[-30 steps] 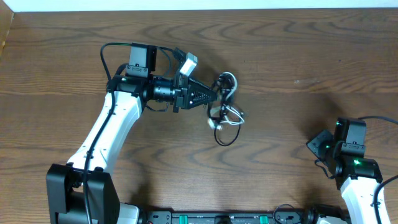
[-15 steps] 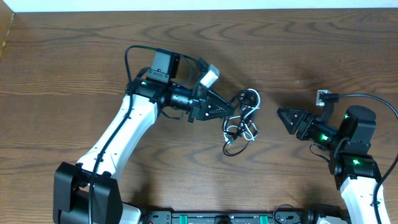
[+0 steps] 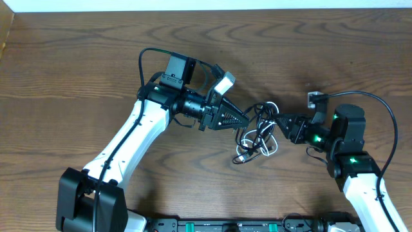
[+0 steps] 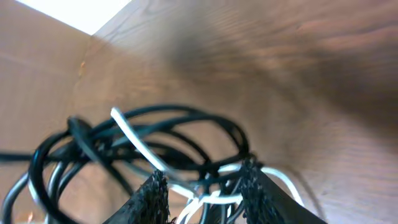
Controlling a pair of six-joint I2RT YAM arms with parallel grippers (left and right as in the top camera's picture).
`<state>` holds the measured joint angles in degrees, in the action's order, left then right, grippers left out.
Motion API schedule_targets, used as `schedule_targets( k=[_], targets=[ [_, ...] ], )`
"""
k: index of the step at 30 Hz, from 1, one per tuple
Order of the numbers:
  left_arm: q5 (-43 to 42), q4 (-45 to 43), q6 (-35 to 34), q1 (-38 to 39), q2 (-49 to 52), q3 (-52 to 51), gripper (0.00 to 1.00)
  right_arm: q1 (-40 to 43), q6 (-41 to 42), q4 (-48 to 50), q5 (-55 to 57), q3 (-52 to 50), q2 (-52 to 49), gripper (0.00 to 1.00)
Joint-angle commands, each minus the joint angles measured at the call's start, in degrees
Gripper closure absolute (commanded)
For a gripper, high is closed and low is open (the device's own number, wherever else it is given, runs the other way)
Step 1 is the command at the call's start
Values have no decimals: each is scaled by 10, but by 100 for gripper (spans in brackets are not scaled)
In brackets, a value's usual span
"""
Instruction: Untangle cables
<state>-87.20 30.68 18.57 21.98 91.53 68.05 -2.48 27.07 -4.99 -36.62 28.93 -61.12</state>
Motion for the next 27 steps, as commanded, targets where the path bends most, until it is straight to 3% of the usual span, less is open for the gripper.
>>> schedule_targets(
  k=[1,11,13,17,18,24,27],
  targets=[
    [-29,2,-7,4,-2,4,92,-6,28,23,29,2,-1,63],
    [-29,1,-7,26,-2,4,92,-25,42,27,4,2,-10,67],
    [-29,1,-7,26,-2,4,92,-34,42,26,4,2,-10,71],
    [-26,1,-6,26,-2,4,92,-47,42,21,-8,2,-10,99],
    [-20,1,-6,26,-2,4,92,-47,42,16,-11,2,-10,99],
    [67,2,-7,26,-2,4,92,-16,67,23,-26,2,-7,99],
    [249,43,-7,26,-2,4,92,48,92,70,-107,2,6,99]
  ],
)
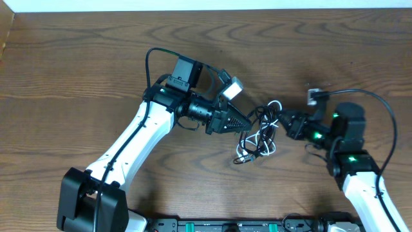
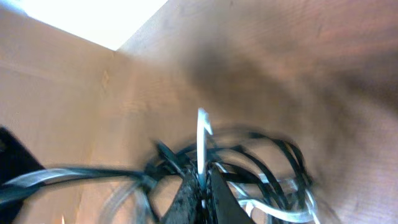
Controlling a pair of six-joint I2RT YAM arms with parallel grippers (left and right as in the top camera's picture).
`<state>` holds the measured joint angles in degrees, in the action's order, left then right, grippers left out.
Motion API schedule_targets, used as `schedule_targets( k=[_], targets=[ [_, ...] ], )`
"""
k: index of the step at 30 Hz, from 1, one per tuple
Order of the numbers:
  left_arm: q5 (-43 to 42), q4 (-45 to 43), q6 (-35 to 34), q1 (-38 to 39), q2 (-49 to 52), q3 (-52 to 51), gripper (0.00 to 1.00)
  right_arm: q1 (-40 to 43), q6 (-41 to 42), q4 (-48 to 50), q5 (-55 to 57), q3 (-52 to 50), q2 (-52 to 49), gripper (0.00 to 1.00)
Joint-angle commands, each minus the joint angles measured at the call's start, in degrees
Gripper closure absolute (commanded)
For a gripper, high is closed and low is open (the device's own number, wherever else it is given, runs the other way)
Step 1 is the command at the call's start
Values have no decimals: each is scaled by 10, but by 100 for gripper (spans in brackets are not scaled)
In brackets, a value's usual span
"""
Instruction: Untangle cables
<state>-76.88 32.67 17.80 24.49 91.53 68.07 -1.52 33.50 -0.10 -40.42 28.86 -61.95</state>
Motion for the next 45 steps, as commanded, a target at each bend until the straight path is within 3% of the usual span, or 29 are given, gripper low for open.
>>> schedule_targets(
  k=[1,4,8,17,20,21,26,32,36,37,40,43,45],
  targets=[
    [214,47,1,1,-2,4,92,71,47,50,-108,3,18,99],
    [344,102,1,1,-2,4,92,144,106,132,-208,3,19,99],
    [430,132,1,1,-2,4,92,212,175,220,-273,3,19,99],
    [508,134,0,1,-1,4,92,329,344,417,-315,3,19,99],
    [497,131,-34,1,-1,4,39,341,363,432,-342,3,19,99],
    [465,127,-36,1,-1,4,31,341,363,431,-353,3,19,99],
    [309,86,-35,1,-1,4,9,341,363,429,-379,3,19,99],
    [304,62,-36,1,-1,4,8,341,361,429,-385,3,19,99],
    [306,34,-50,11,9,4,8,338,343,427,-384,3,19,91],
    [319,15,-73,17,16,4,8,335,336,424,-384,3,18,89],
    [498,-37,-151,50,46,4,3,322,316,417,-384,3,13,78],
    [662,-66,-162,95,86,4,2,310,276,391,-384,3,5,70],
    [694,-82,-162,114,106,4,2,306,260,375,-384,3,-1,68]
  ],
)
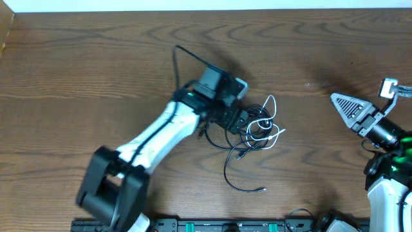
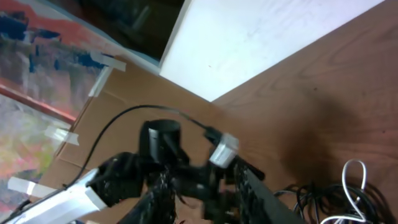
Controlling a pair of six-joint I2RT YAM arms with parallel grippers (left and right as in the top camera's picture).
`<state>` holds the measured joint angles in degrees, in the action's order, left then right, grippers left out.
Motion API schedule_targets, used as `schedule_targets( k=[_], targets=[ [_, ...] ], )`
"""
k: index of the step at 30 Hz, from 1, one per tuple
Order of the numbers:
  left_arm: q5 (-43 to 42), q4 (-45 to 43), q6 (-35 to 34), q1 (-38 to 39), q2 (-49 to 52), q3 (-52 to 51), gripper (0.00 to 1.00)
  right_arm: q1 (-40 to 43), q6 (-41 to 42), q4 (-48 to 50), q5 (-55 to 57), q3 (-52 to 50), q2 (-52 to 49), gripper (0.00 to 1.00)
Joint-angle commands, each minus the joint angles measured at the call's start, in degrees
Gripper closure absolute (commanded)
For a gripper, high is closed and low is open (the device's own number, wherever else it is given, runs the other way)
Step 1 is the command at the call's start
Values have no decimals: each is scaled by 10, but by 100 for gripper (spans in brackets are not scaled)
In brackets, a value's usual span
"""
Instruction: Untangle cables
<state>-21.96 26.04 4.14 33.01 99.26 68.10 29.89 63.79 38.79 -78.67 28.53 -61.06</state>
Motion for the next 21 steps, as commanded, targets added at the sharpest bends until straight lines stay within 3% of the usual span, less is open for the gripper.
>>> schedule_targets(
  k=[1,9,16,19,21],
  targets=[
    [152,-32,-25,40,43,4,2,-9,-63,-32,-1,6,-15,67],
    [182,-124,-56,42,103,4,2,-18,-185,-167,6,6,-21,62],
    [181,-137,-68,42,157,4,5,-69,-268,-288,83,6,-22,57],
    [181,-133,-80,43,171,4,27,-106,-296,-330,136,6,-22,53],
    [179,-131,-79,44,172,4,49,-133,-306,-349,183,6,-22,48]
  ],
)
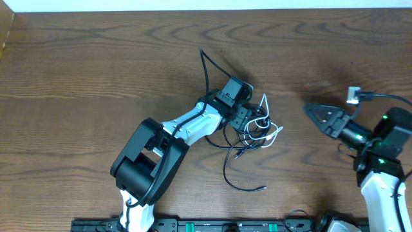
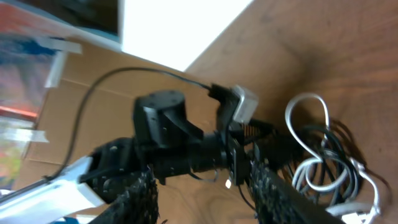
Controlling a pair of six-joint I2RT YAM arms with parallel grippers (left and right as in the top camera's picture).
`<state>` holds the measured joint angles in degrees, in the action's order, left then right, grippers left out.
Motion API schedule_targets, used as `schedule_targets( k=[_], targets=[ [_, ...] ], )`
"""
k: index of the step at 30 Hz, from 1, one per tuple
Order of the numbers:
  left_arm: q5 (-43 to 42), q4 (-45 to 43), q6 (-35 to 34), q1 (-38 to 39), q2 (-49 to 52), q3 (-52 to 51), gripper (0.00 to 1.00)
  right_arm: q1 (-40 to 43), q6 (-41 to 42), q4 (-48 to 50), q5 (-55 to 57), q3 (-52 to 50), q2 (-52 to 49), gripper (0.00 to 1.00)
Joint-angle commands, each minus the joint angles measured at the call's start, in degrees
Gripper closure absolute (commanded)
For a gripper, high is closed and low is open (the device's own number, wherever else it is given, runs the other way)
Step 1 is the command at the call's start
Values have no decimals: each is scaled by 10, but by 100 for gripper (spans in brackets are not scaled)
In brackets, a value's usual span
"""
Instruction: Untangle cables
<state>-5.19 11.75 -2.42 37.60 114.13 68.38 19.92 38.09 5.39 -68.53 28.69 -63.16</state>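
Observation:
A tangle of black and white cables (image 1: 259, 126) lies at the middle of the wooden table; in the right wrist view its white loop (image 2: 308, 118) shows at the right. One loose black cable end (image 1: 243, 183) trails toward the front edge. My left gripper (image 1: 246, 118) is buried in the tangle's left side, fingers narrow and apparently shut on the cables. My right gripper (image 1: 308, 107) hovers to the right of the tangle, pointing at it. Its fingers (image 2: 144, 193) stand apart, open, with nothing between them.
The brown table (image 1: 96, 77) runs to a white wall at the back. A cardboard panel (image 2: 68, 93) stands on the left. A black rail (image 1: 212, 225) lines the front edge. The left arm (image 1: 193, 125) stretches across the middle.
My right gripper, still open, has moved left from the table's right edge to just right of the tangle. The left forearm now lies lower and further right; the tangle has stayed put.
Both grippers met at the tangle, the right one open around the cables. Then the right was shut on a white strand. Later it was open at the far right, a black cable end lay stretched toward the front, and the left stayed in the tangle. Now the right is near again.

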Motion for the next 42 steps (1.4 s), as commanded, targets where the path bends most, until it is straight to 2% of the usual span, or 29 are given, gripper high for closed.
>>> schedule_targets(
  k=[1,4,7,11,14,17,23,42],
  targets=[
    [12,11,-14,-2,23,1,57,-48,-53,-24,108,4,-1,47],
    [12,13,-14,-2,23,1,92,-106,-78,-54,204,4,-3,42],
    [12,19,-14,-1,22,1,92,-172,-84,-71,286,4,-13,39],
    [12,47,-13,-1,10,1,92,-242,-84,-63,341,4,-27,36],
    [8,66,-13,-1,-21,1,93,-262,-86,-63,410,4,-29,35],
    [-41,71,-13,-1,-51,1,93,-268,-86,-63,455,4,-29,34],
    [-132,83,-13,-1,-74,1,93,-277,-86,-64,412,4,-40,35],
    [-169,115,-13,-1,-75,1,92,-294,-87,-63,386,4,-58,37]
  ],
)
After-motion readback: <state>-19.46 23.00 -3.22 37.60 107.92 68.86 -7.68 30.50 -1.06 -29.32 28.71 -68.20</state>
